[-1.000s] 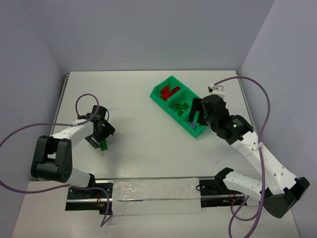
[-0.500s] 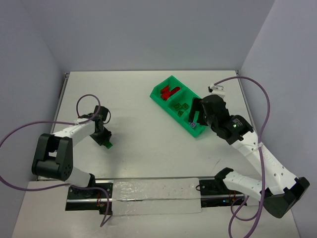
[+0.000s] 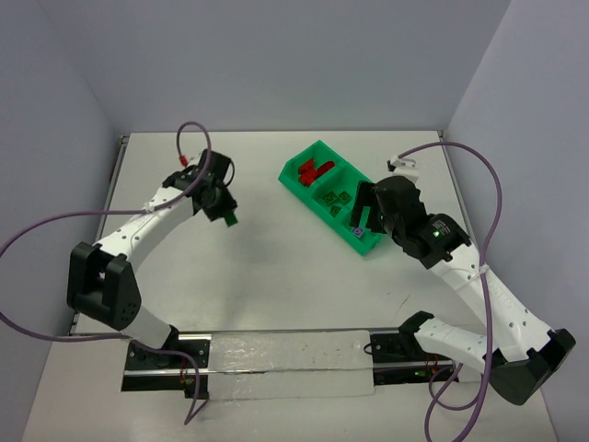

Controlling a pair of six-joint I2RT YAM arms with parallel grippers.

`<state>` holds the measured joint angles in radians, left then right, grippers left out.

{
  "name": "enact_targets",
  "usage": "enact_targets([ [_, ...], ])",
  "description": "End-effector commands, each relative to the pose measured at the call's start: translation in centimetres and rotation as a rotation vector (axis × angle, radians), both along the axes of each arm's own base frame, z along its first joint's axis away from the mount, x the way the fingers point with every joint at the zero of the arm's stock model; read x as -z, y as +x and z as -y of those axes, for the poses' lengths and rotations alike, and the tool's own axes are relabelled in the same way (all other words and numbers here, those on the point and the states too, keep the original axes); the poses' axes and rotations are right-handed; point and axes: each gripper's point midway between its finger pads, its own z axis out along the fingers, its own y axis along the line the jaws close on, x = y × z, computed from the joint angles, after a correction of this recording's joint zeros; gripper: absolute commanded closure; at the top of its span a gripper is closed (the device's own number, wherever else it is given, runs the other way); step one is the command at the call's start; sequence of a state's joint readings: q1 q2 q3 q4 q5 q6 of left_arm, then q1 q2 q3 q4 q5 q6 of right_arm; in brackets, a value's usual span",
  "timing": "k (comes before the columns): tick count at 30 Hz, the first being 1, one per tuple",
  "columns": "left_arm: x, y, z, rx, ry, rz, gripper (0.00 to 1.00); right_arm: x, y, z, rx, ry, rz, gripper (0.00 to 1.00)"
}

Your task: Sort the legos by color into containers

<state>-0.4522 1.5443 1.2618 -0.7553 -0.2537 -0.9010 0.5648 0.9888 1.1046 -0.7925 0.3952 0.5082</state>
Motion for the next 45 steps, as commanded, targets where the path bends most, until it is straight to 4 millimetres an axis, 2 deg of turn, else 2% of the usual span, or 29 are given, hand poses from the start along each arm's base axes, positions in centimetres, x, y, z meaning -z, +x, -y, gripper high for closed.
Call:
enact_targets([
  [1,-4.4,2.2,6.3,0.195,-0.033,0.097,0.93,-1.8,0.2,1.0,0.055,0.014,0.077,0.05],
  [2,-6.1,3.2,8.8,0.246,-0.064,0.141,0.93,-2.0,0.1,1.2,0.063,0.013,0.084,0.05],
  [3,-7.0,3.7,10.7,0.284,-0.084,0.162,0.93,-2.0,0.0,1.4,0.068,0.010,0.085,0.05],
  [4,-7.3,3.8,12.3,0.322,-0.091,0.173,0.93,-2.1,0.0,1.5,0.071,0.008,0.086,0.05],
  [5,-6.4,4.3,14.0,0.356,-0.091,0.160,0.93,-2.2,-0.1,1.6,0.076,0.008,0.089,0.05],
  [6,-6.7,4.7,15.9,0.392,-0.107,0.171,0.93,-2.3,-0.2,1.8,0.083,0.007,0.089,0.05],
  [8,-9.3,5.3,19.9,0.471,-0.167,0.228,0.93,-2.4,-0.5,2.3,0.102,0.003,0.094,0.05],
  [11,-9.8,6.0,24.8,0.562,-0.246,0.252,0.93,-2.7,-0.9,3.1,0.130,0.000,0.104,0.05],
  [15,-9.7,7.4,28.6,0.615,-0.321,0.280,0.93,-3.1,-1.5,4.0,0.161,-0.005,0.117,0.05],
  [17,-9.4,7.7,29.8,0.636,-0.356,0.289,0.92,-3.2,-1.7,4.4,0.171,-0.007,0.120,0.05],
  [18,-8.9,8.2,30.8,0.648,-0.383,0.301,0.92,-3.1,-1.9,4.5,0.175,-0.007,0.119,0.05],
  [23,-6.3,9.7,32.8,0.647,-0.428,0.312,0.88,-2.9,-2.2,4.8,0.187,-0.006,0.112,0.05],
  [24,-5.5,10.0,33.1,0.644,-0.429,0.306,0.86,-2.9,-2.2,4.8,0.188,-0.006,0.110,0.05],
  [25,-5.0,10.1,33.4,0.643,-0.435,0.301,0.79,-2.9,-2.3,4.8,0.187,-0.006,0.111,0.05],
  [26,-4.4,10.3,33.6,0.642,-0.435,0.294,0.61,-2.9,-2.3,4.8,0.188,-0.004,0.110,0.05],
  [27,-4.0,10.5,33.8,0.640,-0.438,0.290,0.47,-2.9,-2.4,4.9,0.189,-0.006,0.109,0.05],
  [30,-4.3,10.6,33.9,0.639,-0.450,0.291,0.24,-3.0,-2.5,5.0,0.193,-0.009,0.108,0.05],
  [32,-5.7,10.4,33.8,0.641,-0.467,0.307,0.13,-3.0,-2.5,5.1,0.197,-0.011,0.108,0.05],
  [35,-8.6,10.2,32.9,0.635,-0.529,0.310,0.11,-2.9,-2.5,5.2,0.199,-0.013,0.105,0.04],
  [38,-12.0,10.1,30.4,0.617,-0.513,0.353,0.11,-2.9,-2.6,5.5,0.217,-0.015,0.104,0.02],
  [40,-14.7,9.3,27.8,0.600,-0.474,0.407,0.11,-3.0,-2.7,5.9,0.239,-0.019,0.111,0.00],
  [42,-16.3,9.0,25.4,0.577,-0.426,0.452,0.11,-3.0,-2.7,6.2,0.256,-0.021,0.117,0.00],
  [45,-18.5,8.4,19.5,0.512,-0.289,0.515,0.12,-2.8,-2.4,6.4,0.283,-0.030,0.113,0.00],
])
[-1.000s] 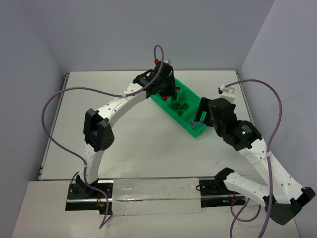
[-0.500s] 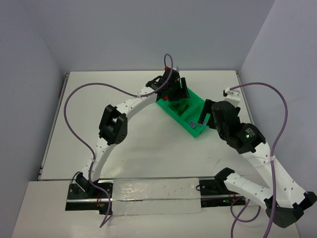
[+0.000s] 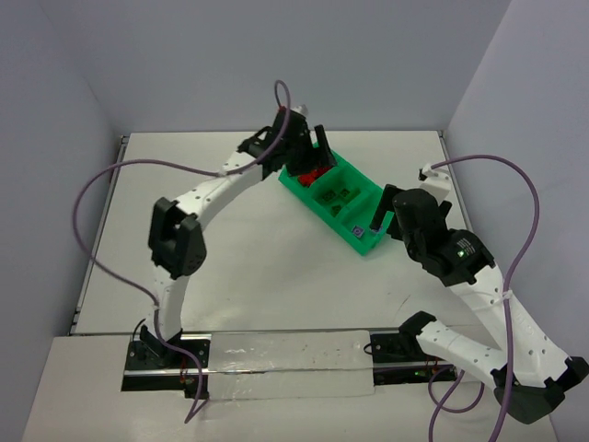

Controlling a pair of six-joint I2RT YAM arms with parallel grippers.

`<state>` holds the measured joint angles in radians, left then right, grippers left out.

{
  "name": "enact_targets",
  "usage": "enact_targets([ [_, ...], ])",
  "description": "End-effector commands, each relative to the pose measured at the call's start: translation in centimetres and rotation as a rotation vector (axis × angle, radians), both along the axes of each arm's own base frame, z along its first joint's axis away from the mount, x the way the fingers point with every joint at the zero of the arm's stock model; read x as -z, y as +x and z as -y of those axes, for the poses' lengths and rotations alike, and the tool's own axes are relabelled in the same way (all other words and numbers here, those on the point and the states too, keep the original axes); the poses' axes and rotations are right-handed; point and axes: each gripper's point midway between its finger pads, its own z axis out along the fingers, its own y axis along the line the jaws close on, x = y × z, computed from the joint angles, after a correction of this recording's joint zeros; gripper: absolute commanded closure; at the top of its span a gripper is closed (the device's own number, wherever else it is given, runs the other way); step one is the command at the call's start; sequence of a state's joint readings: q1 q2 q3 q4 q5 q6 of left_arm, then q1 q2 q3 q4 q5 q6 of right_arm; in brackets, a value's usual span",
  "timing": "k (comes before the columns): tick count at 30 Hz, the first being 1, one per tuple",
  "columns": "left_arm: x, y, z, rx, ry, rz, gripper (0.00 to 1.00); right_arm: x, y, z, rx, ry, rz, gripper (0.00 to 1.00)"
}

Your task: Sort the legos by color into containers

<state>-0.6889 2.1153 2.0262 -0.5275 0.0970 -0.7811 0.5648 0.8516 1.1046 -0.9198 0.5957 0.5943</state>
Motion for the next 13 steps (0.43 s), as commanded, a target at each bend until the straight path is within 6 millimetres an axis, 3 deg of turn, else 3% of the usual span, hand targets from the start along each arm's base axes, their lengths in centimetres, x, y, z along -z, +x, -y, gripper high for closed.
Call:
enact_targets([
  [1,-11.0,-0.6,-7.9,-0.109,0.051,0.280,0.12,-0.6,0.3,1.0,0.078,-0.008,0.027,0.00],
  [3,-12.2,-1.1,-11.2,-0.158,0.113,0.325,0.12,-0.5,0.6,0.8,0.078,-0.009,0.022,0.00],
  [8,-10.4,-2.4,-19.1,-0.296,0.336,0.320,0.11,0.3,1.4,0.3,0.101,-0.016,-0.016,0.00],
  [12,-9.8,-3.5,-22.7,-0.357,0.346,0.297,0.11,0.9,1.6,0.0,0.109,-0.008,-0.032,0.00],
  [13,-9.7,-3.9,-22.8,-0.354,0.337,0.292,0.12,1.1,1.6,-0.1,0.105,-0.008,-0.039,0.00],
])
